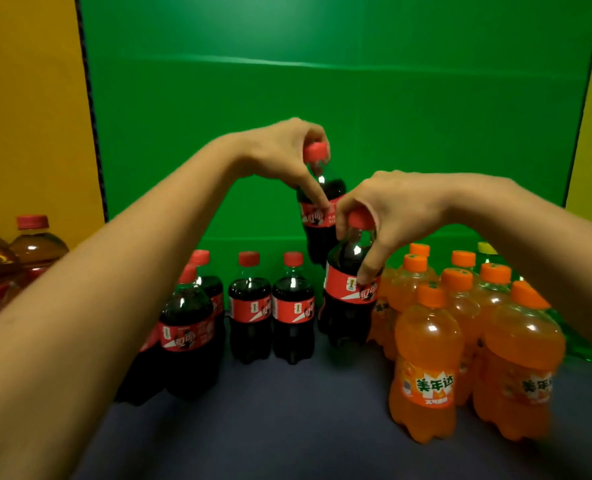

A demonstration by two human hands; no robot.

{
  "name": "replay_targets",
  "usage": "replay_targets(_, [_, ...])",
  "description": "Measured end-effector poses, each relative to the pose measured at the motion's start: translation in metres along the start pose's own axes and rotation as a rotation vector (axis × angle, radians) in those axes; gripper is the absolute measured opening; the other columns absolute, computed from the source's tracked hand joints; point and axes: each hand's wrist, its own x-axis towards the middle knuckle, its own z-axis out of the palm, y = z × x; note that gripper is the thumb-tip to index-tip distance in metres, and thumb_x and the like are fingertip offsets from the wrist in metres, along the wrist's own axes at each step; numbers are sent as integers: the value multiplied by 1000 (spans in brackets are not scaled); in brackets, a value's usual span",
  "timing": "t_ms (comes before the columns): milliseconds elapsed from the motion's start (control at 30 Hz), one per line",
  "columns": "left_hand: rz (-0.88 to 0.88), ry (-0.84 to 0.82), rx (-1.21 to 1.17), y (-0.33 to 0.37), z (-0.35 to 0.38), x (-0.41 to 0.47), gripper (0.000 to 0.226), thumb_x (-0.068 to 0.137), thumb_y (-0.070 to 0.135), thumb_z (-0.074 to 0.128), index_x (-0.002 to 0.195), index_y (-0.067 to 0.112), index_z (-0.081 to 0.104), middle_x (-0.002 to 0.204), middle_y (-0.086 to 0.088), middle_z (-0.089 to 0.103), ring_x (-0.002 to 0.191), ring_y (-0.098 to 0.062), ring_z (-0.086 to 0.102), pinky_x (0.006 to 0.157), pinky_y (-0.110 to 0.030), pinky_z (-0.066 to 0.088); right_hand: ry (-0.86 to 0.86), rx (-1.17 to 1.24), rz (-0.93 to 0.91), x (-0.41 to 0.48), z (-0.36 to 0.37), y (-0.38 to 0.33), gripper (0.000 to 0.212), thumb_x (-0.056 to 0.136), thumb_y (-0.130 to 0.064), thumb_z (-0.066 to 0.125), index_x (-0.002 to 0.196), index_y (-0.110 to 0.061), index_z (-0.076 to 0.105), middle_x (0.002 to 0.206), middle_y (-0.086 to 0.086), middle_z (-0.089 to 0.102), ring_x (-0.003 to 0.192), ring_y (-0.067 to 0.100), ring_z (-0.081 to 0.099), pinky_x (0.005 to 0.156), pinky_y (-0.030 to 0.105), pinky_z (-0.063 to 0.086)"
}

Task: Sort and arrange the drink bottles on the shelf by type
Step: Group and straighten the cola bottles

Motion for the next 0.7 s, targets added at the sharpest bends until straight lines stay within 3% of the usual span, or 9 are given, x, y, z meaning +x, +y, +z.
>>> replay_targets(67, [-3,4,20,7,-16,-20,60,52,26,87,101,7,57,84,-3,57,70,-11,51,59,-19,47,-1,27,-32,-4,-3,-9,52,50,-50,83,93,-31,62,76,-8,59,61,4,48,52,21,36])
replay_targets(167, [-25,-46,78,12,-29,-50,59,51,30,87,98,9,58,92,-13,63,77,-21,57,73,-38,51,-32,41,-77,-5,1,-23,51,50,-51,83,92,-33,61,73,-11,58,60,3,49,53,18,37])
replay_targets(300, [-90,-175,174,8,-18,-86,62,46,38,89,93,13,58,94,-13,64,89,-32,60,82,-51,49,-94,28,-121,-2,13,-41,52,52,-50,83,94,-30,61,75,-13,60,62,1,52,54,19,40])
replay_targets(433, [-157,-269,203,-2,9,-107,58,55,35,87,97,13,53,90,-5,61,80,-24,58,73,-40,50,-143,-31,-128,9,34,-54,54,53,-53,81,98,-30,60,71,-17,53,61,-1,46,50,22,35])
replay_targets(567, [-182,-298,225,-15,33,-116,60,59,37,85,97,13,46,77,4,47,63,-11,42,56,-25,36,-155,-11,-98,19,47,-54,60,56,-52,81,105,-28,56,70,-17,45,63,1,43,51,23,32])
replay_targets(700, [-215,-300,217,-26,49,-121,63,62,36,83,99,11,39,78,2,45,65,-10,40,55,-25,34,-147,148,-24,21,56,-51,84,59,-41,83,127,-27,36,80,-18,43,85,15,49,70,26,38])
